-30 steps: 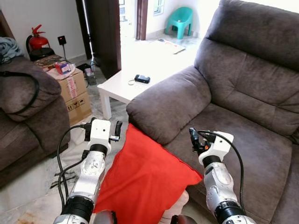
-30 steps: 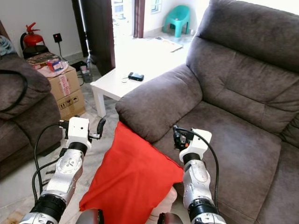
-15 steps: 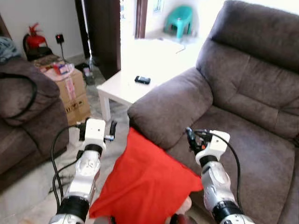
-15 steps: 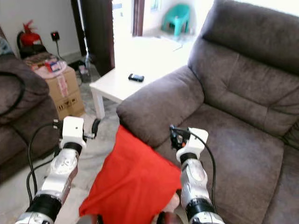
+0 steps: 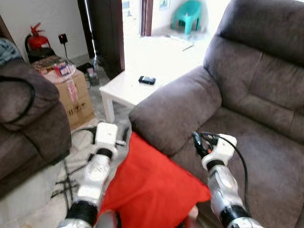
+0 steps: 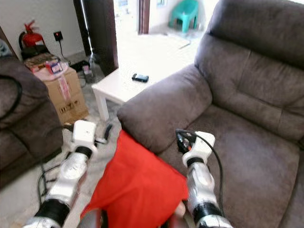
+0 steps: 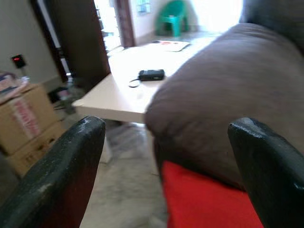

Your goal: Move the pillow to the sofa from floor

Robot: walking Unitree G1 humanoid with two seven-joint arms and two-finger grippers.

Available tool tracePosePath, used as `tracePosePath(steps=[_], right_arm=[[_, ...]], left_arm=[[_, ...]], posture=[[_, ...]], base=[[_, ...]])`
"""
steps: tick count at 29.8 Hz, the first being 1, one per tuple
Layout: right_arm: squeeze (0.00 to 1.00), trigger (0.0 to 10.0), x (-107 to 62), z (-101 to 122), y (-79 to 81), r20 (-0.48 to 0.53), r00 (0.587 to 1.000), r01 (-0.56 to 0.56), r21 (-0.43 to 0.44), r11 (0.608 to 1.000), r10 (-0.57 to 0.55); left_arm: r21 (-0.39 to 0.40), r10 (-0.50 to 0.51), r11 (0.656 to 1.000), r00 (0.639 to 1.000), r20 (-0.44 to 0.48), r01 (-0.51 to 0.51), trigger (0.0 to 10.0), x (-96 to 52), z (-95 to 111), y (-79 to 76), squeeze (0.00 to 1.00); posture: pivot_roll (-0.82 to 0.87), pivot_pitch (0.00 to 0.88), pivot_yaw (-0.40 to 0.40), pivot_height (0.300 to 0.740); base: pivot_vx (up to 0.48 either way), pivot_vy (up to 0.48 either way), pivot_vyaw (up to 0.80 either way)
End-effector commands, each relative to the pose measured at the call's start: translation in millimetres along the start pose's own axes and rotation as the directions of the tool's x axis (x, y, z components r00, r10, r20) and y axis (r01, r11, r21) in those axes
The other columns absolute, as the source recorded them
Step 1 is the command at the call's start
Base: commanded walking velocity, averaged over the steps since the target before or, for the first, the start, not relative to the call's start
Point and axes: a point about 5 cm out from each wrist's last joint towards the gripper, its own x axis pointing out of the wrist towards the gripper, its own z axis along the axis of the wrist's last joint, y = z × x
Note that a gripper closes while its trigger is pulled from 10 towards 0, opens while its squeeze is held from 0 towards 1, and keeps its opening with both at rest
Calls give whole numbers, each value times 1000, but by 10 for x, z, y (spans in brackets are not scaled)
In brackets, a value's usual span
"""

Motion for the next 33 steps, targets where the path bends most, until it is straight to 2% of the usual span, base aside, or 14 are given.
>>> tracePosePath(steps=[1,4,5,6,11,12,13,16,21,24,28,30,33], right_arm=[[0,10000,18,-50,-55,-76,996,52,-7,999,-52],[0,10000,-2,-179,-137,-208,972,109,-30,994,-113],[0,10000,-33,-280,-166,-297,945,134,-33,990,-138],[0,10000,-52,-326,-181,-336,930,146,-31,989,-147],[0,10000,-101,-447,-164,-427,895,162,35,986,-132],[0,10000,-106,-473,-137,-446,887,173,88,981,-116],[973,10000,-108,-486,-118,-457,883,181,119,976,-108],[1000,10000,-125,-544,-54,-503,860,219,218,951,-82],[1000,10000,-144,-598,14,-546,835,279,305,911,-73],[1000,10000,-208,-687,4,-577,812,270,235,934,-89],[1000,10000,-242,-724,-19,-571,815,252,193,948,-100],[1000,10000,-288,-776,-49,-591,798,250,150,956,-116],[1000,10000,-320,-809,-72,-597,792,266,151,952,-127]], left_arm=[[-11,-17,1000,999,-49,16,10000,-36,-90,6,0],[-13,-38,999,996,-80,37,10000,-50,-135,-4,0],[-12,-54,999,994,-97,53,10000,-59,-161,-11,0],[-10,-59,998,993,-102,58,10000,-66,-170,-14,0],[-10,-51,999,992,-117,50,10000,-84,-193,16,0],[-8,-50,999,991,-122,49,10000,-93,-198,35,0],[-12,-46,999,991,-125,44,10000,-95,-200,49,0],[-16,-39,999,990,-134,37,10000,-99,-204,88,0],[-16,-32,999,990,-141,30,10000,-88,-195,138,0],[-14,-23,1000,990,-142,22,10000,-98,-189,161,0],[-14,-18,1000,990,-137,16,10000,-126,-181,167,0],[-15,-20,1000,990,-137,18,10000,-155,-183,159,0],[-16,-21,1000,990,-140,19,10000,-194,-193,152,0]], posture=[[13,0,-91,626],[14,0,-92,626],[13,0,-92,626],[13,0,-94,626],[26,0,-100,626],[30,0,-102,626],[31,0,-103,626],[37,0,-107,626],[39,0,-110,626],[50,22,-115,626],[58,38,-118,626],[57,52,-119,626],[63,65,-118,626]], base=[[0,0,0],[0,0,0],[0,0,0],[0,0,0],[0,0,0],[0,0,0],[0,0,0],[0,0,0],[0,0,0],[0,0,0],[0,0,0],[0,0,0],[0,0,0]])
